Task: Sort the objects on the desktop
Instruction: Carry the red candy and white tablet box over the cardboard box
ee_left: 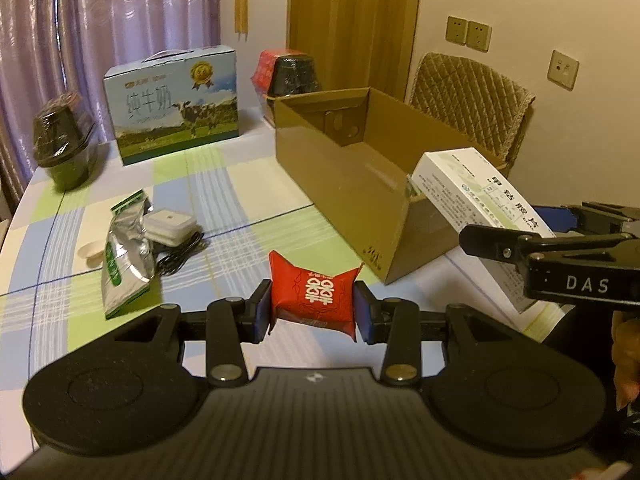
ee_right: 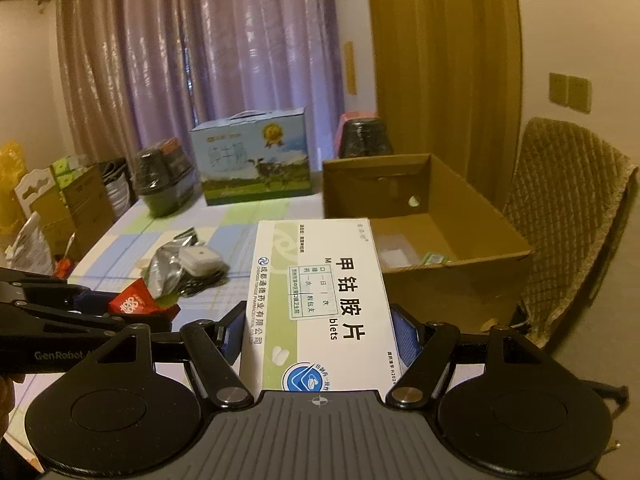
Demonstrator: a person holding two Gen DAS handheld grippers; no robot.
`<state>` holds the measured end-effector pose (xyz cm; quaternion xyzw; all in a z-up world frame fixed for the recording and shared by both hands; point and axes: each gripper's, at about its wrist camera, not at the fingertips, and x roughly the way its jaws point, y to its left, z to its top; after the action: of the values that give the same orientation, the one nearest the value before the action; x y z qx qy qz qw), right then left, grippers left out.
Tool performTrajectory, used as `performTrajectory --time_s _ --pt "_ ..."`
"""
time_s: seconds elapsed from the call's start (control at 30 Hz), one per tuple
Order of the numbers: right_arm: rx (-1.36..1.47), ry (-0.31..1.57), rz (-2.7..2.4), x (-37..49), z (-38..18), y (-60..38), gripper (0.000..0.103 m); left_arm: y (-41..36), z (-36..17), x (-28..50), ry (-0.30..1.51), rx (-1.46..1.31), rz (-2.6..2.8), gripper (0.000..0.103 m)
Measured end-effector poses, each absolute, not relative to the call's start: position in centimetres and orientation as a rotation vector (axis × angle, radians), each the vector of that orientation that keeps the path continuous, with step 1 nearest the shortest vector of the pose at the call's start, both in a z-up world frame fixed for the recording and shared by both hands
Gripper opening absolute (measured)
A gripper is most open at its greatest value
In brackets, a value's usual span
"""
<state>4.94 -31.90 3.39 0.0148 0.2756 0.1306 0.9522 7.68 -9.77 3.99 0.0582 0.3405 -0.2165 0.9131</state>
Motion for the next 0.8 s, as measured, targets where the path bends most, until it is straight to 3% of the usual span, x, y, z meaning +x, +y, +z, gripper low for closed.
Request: performTrajectory --time_s 0.8 --pt "0.064 0.557 0.181 7.8 4.9 -37.2 0.069 -15.8 5.9 10.3 0.665 0.129 -0.544 0.036"
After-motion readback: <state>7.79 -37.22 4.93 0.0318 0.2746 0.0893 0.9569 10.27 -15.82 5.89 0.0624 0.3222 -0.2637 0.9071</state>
